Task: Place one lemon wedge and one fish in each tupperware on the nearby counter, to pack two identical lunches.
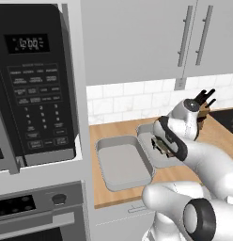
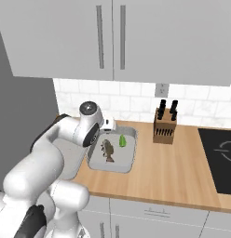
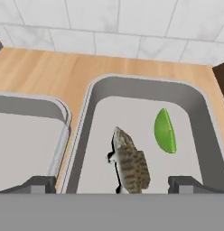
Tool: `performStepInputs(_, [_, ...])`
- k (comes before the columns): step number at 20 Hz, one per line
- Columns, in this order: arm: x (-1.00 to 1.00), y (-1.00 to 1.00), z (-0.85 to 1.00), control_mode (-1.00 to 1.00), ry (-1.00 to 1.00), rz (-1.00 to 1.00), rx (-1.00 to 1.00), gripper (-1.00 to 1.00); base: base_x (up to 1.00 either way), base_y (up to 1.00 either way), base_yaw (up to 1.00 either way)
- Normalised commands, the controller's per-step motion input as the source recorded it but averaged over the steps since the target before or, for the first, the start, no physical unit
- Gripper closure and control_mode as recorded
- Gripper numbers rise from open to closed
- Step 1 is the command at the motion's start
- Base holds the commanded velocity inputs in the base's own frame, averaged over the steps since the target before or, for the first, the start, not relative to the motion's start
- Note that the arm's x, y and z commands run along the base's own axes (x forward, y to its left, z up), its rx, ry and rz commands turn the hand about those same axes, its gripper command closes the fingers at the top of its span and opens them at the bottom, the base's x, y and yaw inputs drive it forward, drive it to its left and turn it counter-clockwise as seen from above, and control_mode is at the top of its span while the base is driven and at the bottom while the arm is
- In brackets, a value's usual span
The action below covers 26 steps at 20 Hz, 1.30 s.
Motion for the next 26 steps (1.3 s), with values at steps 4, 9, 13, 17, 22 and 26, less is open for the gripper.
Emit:
performStepInputs(4, [-0.42, 0.29, 0.35, -1.00, 0.05, -0.06, 0.26, -1.00, 0.00, 0.00, 0.00])
performStepInputs(9, [-0.74, 0.26, 0.00, -1.00, 0.00, 0.00, 0.07, -1.00, 0.00, 0.00, 0.00])
performStepInputs(13, [-0.98, 0.17, 0.07, -1.00, -0.05, -0.03, -0.04, -1.00, 0.00, 0.00, 0.00])
performStepInputs(17, [-1.00, 0.03, 0.03, -1.00, -0.02, -0.04, -0.03, -1.00, 0.00, 0.00, 0.00])
performStepInputs(22, [-0.20, 0.00, 0.00, 1.00, 0.00, 0.00, -0.01, -1.00, -0.80, 0.00, 0.00])
performStepInputs(26, [0.00, 0.00, 0.00, 1.00, 0.00, 0.00, 0.00, -1.00, -1.00, 0.00, 0.00])
